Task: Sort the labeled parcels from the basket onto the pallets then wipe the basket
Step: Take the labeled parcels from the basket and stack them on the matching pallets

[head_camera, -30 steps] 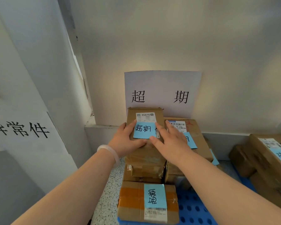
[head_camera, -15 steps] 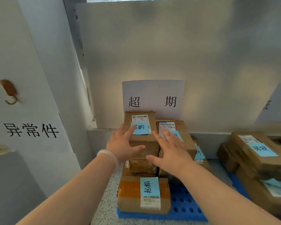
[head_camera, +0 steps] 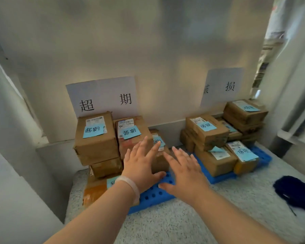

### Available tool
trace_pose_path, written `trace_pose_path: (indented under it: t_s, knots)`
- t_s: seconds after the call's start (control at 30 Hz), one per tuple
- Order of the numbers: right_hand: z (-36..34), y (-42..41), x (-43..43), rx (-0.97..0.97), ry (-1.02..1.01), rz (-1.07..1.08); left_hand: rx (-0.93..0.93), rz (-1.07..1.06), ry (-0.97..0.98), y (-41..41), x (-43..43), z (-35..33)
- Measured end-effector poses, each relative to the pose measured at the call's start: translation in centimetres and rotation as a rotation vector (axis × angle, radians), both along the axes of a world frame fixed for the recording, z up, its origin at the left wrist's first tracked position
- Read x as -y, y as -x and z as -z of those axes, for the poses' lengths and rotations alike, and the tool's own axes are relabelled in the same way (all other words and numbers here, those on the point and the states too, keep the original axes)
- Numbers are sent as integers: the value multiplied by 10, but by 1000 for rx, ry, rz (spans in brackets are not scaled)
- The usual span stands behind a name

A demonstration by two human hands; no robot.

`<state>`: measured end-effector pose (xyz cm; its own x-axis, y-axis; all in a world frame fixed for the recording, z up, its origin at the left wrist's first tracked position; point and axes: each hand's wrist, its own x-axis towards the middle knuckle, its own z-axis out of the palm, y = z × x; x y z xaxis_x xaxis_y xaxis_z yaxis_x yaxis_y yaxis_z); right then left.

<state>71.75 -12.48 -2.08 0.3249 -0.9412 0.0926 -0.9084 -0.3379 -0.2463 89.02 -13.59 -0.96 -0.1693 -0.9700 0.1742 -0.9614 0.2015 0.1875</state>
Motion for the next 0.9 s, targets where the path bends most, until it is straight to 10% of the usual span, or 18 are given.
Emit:
trace_pose_path:
  t_s: [0.9]
  knots:
    - [51,518,-286,95,-152,922,54,897,-204,598,-160,59]
